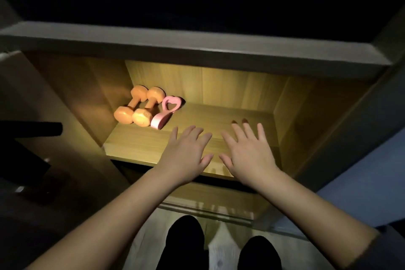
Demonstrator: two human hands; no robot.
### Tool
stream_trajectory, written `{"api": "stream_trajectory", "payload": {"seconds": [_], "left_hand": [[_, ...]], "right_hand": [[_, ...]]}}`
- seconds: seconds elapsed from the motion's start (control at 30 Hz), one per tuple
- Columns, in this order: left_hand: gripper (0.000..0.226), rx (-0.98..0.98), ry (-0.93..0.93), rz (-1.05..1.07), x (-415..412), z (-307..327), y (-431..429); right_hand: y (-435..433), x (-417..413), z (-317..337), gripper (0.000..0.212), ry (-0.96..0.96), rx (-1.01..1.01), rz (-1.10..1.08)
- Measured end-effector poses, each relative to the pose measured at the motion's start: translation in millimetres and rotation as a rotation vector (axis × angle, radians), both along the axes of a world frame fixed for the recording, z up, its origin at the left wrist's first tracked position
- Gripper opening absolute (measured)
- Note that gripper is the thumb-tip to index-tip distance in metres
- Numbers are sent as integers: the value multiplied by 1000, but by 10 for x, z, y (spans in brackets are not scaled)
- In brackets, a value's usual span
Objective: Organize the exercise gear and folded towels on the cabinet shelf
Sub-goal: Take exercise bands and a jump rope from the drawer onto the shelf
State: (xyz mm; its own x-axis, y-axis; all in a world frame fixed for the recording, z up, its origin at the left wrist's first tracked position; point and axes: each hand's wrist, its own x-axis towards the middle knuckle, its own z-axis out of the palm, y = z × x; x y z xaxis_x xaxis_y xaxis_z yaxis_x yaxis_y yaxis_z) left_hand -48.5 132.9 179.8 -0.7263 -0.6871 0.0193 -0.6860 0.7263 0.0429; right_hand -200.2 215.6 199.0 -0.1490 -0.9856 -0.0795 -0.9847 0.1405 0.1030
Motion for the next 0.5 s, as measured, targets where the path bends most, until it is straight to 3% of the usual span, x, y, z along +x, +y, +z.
{"api": "stream_trajectory", "payload": {"seconds": [0.2,0.37,0.5], "left_hand": [[58,84,-192,-160,-225,1009,162],[54,149,-304,-441,-684,1563,519],[48,128,-358,-649,-1426,1632,880]], "right_hand": [[420,-225,845,64,-81,149,73],[975,-577,1320,61,-235,270,-57],[1465,-1086,1426,60,-284,381,-230]]}}
